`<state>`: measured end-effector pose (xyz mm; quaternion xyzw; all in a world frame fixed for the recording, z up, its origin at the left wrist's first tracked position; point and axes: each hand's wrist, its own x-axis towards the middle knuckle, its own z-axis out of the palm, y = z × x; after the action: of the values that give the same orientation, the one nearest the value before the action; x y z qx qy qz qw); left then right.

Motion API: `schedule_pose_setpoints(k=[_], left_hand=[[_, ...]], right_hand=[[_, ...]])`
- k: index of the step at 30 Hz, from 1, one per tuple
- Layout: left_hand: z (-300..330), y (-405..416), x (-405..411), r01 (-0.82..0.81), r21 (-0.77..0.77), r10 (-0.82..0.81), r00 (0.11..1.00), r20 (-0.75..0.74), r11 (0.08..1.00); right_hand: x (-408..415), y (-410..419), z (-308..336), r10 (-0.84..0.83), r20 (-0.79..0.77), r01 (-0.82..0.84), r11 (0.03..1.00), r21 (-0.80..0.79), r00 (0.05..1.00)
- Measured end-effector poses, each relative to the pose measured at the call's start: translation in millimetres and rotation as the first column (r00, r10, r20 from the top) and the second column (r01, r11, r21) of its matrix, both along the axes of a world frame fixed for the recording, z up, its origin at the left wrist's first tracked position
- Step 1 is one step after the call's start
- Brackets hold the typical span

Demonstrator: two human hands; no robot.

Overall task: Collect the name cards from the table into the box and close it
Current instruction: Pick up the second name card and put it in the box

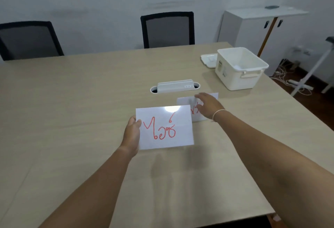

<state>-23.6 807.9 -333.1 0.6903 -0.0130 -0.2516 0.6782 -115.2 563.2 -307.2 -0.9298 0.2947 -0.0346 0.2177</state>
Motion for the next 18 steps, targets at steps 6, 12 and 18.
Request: schedule_pose_setpoints(k=[6, 12, 18], left_hand=[[-32, -25, 28, 0.023, -0.001, -0.023, 1.000, -0.019, 1.000], [-45, -38, 31, 0.040, 0.008, -0.040, 0.998, -0.057, 0.999], [-27, -52, 12, 0.020, 0.007, -0.020, 0.999, -0.034, 1.000]], right_hand=[[41, -40, -24, 0.044, -0.212, -0.100, 0.961, -0.259, 0.976], [50, -48, -35, -0.003, -0.187, -0.066, 0.929, -0.363, 0.982], [36, -48, -8, 0.073, -0.166, -0.082, 0.995, -0.050, 0.984]])
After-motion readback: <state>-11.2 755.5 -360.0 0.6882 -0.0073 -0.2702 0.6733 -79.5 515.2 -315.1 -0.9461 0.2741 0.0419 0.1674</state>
